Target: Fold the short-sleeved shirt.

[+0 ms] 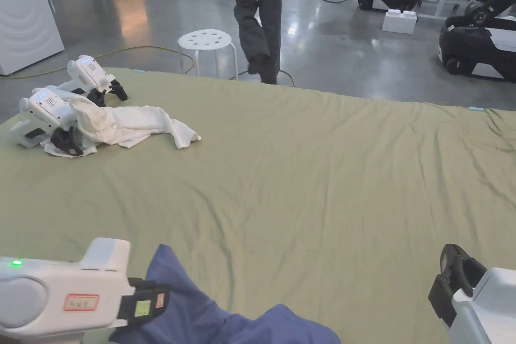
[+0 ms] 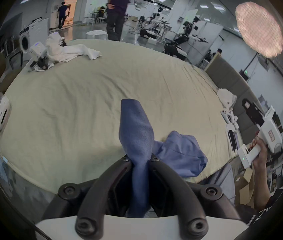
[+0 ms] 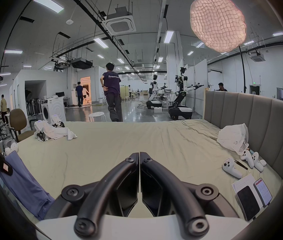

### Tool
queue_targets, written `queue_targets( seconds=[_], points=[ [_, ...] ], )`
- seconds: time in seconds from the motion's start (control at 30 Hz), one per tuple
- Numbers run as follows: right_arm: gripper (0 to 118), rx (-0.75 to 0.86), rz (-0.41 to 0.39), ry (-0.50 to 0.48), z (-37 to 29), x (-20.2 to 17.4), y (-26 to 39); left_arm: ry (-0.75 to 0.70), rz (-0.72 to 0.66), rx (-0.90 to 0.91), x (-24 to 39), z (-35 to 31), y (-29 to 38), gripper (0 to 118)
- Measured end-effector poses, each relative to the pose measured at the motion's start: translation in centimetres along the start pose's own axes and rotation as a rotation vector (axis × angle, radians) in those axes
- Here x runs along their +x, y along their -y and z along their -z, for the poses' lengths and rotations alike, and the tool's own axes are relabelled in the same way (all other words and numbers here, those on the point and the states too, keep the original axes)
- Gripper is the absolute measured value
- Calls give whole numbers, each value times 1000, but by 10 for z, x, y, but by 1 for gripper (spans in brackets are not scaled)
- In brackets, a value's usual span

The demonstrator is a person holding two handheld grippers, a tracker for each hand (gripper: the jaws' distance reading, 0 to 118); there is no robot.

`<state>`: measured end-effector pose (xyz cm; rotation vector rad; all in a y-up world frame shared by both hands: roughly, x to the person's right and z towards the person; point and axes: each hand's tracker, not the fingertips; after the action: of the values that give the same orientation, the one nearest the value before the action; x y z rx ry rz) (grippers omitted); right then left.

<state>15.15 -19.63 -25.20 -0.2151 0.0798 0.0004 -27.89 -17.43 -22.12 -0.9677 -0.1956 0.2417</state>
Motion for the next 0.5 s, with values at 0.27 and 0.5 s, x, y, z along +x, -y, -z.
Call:
queue_targets(
  seconds=[0.27,0.5],
  points=[
    [0,-7,7,8,-3,6,5,74,75,-78,71,40,9,10],
    [0,-17,20,30,-7,13,9,79,108,-156,127,106,24,10]
  ],
)
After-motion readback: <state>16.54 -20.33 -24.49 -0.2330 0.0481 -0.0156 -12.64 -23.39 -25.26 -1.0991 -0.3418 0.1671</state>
